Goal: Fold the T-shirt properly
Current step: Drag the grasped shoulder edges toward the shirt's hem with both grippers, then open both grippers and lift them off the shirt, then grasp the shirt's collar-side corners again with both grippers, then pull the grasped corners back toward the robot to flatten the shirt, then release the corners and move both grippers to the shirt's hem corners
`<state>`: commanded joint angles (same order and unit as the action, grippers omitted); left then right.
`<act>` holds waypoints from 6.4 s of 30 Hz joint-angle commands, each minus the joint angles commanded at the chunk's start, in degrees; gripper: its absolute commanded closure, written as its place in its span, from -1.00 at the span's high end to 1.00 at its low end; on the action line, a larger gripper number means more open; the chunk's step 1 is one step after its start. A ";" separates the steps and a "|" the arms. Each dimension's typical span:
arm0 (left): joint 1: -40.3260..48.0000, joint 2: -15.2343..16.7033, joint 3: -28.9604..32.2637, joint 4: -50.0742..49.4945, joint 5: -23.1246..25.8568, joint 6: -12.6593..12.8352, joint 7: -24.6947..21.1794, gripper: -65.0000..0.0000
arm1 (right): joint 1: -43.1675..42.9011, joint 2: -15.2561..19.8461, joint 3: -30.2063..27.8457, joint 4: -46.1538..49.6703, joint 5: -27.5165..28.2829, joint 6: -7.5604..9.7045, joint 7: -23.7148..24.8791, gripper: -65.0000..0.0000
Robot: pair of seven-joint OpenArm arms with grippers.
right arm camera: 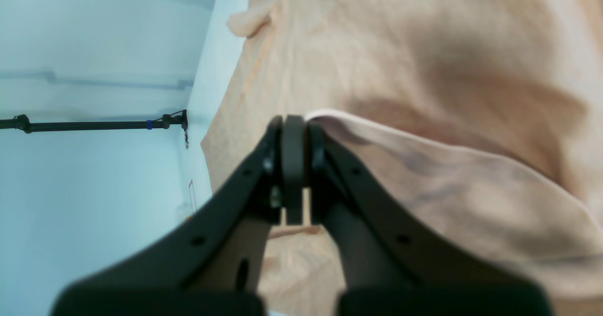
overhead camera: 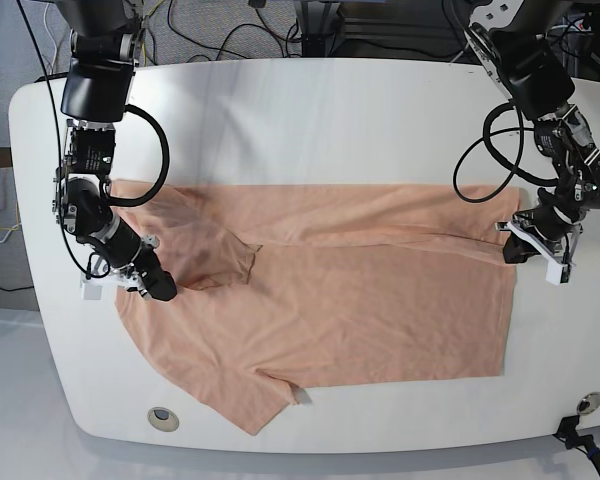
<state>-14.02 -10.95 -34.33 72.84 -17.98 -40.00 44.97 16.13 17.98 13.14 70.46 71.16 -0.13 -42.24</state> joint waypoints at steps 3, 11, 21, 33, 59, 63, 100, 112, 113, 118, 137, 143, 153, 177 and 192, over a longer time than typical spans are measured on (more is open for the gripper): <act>0.00 0.00 0.00 0.00 0.00 0.00 0.00 -0.83 | -0.09 0.00 0.00 0.00 0.00 -0.18 0.00 -0.73; -1.32 -2.90 0.97 0.44 0.00 0.00 -0.09 0.28 | 1.41 0.26 -0.18 6.33 -13.98 -0.18 -3.08 0.58; 10.99 -9.05 8.62 16.18 -0.09 0.00 -10.46 0.26 | -10.20 5.19 -1.32 31.65 -33.76 0.35 -10.29 0.58; 23.82 -7.91 8.53 17.41 0.00 0.00 -19.96 0.26 | -21.01 2.64 2.55 29.45 -56.09 10.90 -2.73 0.58; 26.29 -7.47 8.44 17.49 0.00 0.00 -20.48 0.26 | -20.66 -1.67 10.64 11.34 -60.66 21.45 6.33 0.30; 26.20 -7.56 8.44 17.41 0.00 0.00 -20.22 0.26 | -20.66 -1.76 10.64 11.34 -60.66 21.45 6.33 -0.43; 19.69 -7.30 14.68 0.70 0.00 0.00 -20.48 0.26 | -20.92 -3.43 10.64 11.69 -60.66 21.45 6.33 -0.99; 20.13 -7.38 14.86 0.79 0.00 0.00 -20.40 -1.00 | -20.92 -3.43 10.64 11.69 -60.66 21.45 6.33 -1.00; 20.13 -7.38 14.86 0.79 0.00 0.00 -20.22 -1.00 | -20.92 -3.43 10.64 11.78 -60.66 21.45 6.33 -1.00; 22.24 -7.65 14.77 1.93 0.00 0.00 -20.13 -1.00 | -23.38 -3.43 10.73 14.95 -60.57 21.45 6.33 -1.00; 41.05 -11.69 11.60 12.40 0.00 0.00 -19.96 -1.00 | -47.47 -11.78 14.68 35.43 -60.75 21.45 2.46 -1.00; 46.86 -11.69 9.58 15.56 0.00 0.00 -19.96 -1.00 | -51.78 -12.13 14.68 38.15 -60.75 21.45 2.46 -1.00; 48.26 -11.69 9.49 15.56 0.00 0.00 -19.96 -1.00 | -52.84 -11.96 14.68 38.51 -60.75 21.45 2.46 -0.98; 46.95 -13.89 3.25 27.16 -0.26 0.00 -19.96 -0.41 | -50.20 -10.99 14.51 44.75 -60.75 21.45 2.46 -0.21; 28.22 -12.48 6.68 26.73 0.09 0.00 -15.30 -0.41 | -32.09 -10.99 14.15 44.48 -60.92 21.45 -4.66 -0.21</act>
<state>14.20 -23.43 -27.65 99.56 -17.89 -40.00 29.67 -15.96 6.99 27.30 114.95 10.24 21.32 -46.90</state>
